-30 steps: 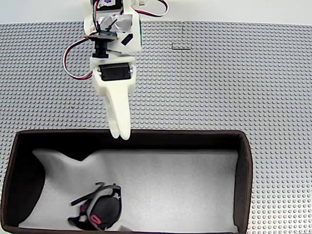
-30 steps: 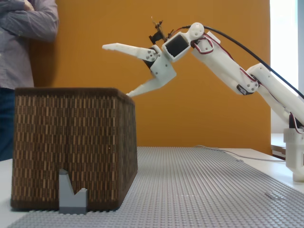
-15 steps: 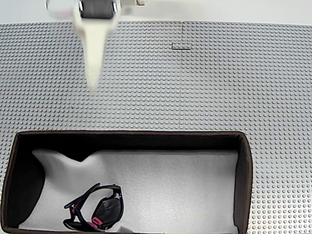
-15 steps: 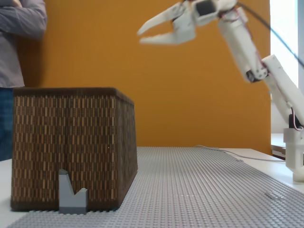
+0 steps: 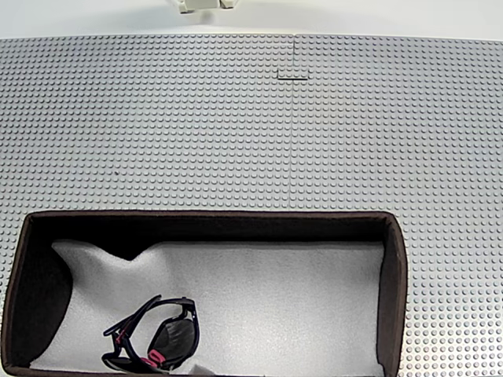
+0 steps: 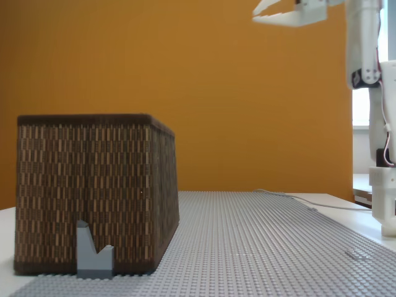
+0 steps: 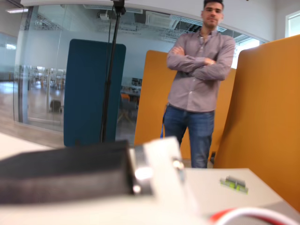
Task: Grasp a glasses and put it in the bin.
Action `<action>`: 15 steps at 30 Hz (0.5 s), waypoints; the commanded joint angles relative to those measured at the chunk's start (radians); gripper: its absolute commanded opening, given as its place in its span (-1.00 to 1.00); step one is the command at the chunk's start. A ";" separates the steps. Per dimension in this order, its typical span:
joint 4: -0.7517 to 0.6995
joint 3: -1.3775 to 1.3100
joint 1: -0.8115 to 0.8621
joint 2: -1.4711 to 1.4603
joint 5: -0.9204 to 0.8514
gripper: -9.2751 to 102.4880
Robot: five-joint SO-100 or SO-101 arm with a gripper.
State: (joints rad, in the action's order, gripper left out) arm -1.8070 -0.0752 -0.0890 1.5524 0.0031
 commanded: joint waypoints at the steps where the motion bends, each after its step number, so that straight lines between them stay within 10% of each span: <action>1: -0.009 0.051 0.015 0.117 0.035 -0.84; 15: 0.106 0.531 0.055 0.492 0.061 -0.84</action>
State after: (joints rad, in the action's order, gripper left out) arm -1.7349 0.3421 -0.0184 1.9896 0.0460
